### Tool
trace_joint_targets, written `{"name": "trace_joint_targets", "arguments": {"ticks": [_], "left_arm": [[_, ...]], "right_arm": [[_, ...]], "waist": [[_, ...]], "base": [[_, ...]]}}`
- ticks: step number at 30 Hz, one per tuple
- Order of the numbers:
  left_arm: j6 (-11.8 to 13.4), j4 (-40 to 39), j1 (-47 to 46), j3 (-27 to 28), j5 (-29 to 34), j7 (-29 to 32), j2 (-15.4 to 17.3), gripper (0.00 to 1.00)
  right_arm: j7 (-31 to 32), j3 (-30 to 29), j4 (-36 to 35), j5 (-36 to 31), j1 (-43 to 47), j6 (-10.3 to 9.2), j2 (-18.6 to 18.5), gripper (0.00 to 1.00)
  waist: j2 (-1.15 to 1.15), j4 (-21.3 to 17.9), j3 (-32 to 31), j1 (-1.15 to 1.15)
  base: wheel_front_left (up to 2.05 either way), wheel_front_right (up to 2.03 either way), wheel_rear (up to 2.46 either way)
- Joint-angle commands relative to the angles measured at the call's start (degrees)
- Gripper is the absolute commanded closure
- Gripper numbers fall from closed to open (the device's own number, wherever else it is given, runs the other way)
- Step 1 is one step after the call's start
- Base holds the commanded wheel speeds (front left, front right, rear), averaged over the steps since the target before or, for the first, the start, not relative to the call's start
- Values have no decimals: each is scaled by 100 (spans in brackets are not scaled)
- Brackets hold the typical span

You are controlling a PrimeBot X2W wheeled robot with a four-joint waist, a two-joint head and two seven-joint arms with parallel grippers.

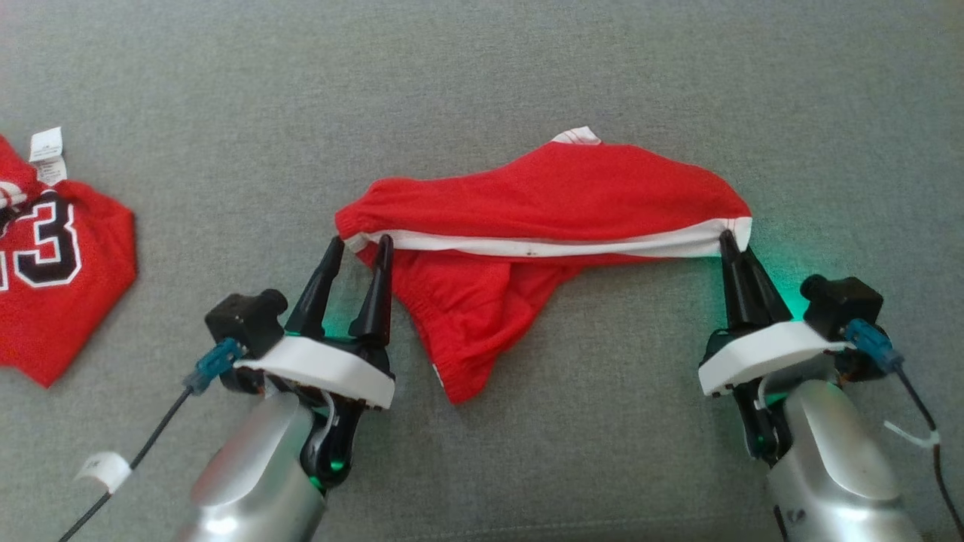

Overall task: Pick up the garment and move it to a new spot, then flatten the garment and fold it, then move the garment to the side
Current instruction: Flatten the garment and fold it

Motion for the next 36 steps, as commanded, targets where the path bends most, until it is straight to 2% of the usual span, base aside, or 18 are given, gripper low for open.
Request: {"name": "trace_joint_targets", "arguments": {"ticks": [1, 5, 6, 8, 9, 16, 22, 24, 28, 32, 36], "left_arm": [[-32, -167, -182, 95, -30, -31, 131, 0], [-33, -234, -189, 9, -53, -31, 174, 0], [-33, -246, -184, -1, -58, -31, 184, 17], [-33, -274, -175, 35, -40, -31, 200, 83], [-33, -284, -176, 45, 7, -31, 209, 100], [-33, -480, -156, 228, 269, -31, 184, 100], [-33, -1091, -123, 319, 558, -31, 297, 100], [-33, -1323, -169, 308, 623, -31, 435, 100], [-33, -1711, -484, 196, 862, -31, 912, 100], [-33, -1835, -1099, 52, 820, -31, 1356, 100], [-33, -1649, -1818, -82, 550, -18, 1601, 100]], "right_arm": [[-63, 141, -191, 22, -191, 24, 0, 100], [-63, 179, -196, 45, -203, 24, 0, 100], [-63, 189, -197, 51, -204, 24, 0, 100], [-63, 207, -201, 63, -207, 24, 0, 100], [-63, 219, -204, 68, -211, 24, 0, 100], [-63, 230, -227, 71, -211, 24, 0, 100], [-63, 253, -593, 276, -210, 24, 0, 100], [-63, 368, -802, 361, -303, 24, 0, 100], [-63, 494, -1240, 451, -605, 24, -75, 100], [-63, 635, -1555, 652, -1071, 24, -396, 100], [-63, 788, -1590, 761, -1662, 24, -723, 100]], "waist": [[0, -18, 16, 0], [0, -60, 30, 0], [0, -70, 30, 0], [0, -89, 32, 0], [0, -100, 37, 0], [0, -136, -5, 0], [0, -114, -354, 0], [0, -138, -559, 0], [0, -182, -1005, 0], [0, -163, -1301, 0], [0, -152, -1369, 0]], "base": [[0, 0, 0], [0, 0, 0], [0, 0, 0], [0, 0, 0], [0, 0, 0], [0, 0, 0], [0, 0, 0], [0, 0, 0], [0, 0, 0], [0, 0, 0], [0, 0, 0]]}}
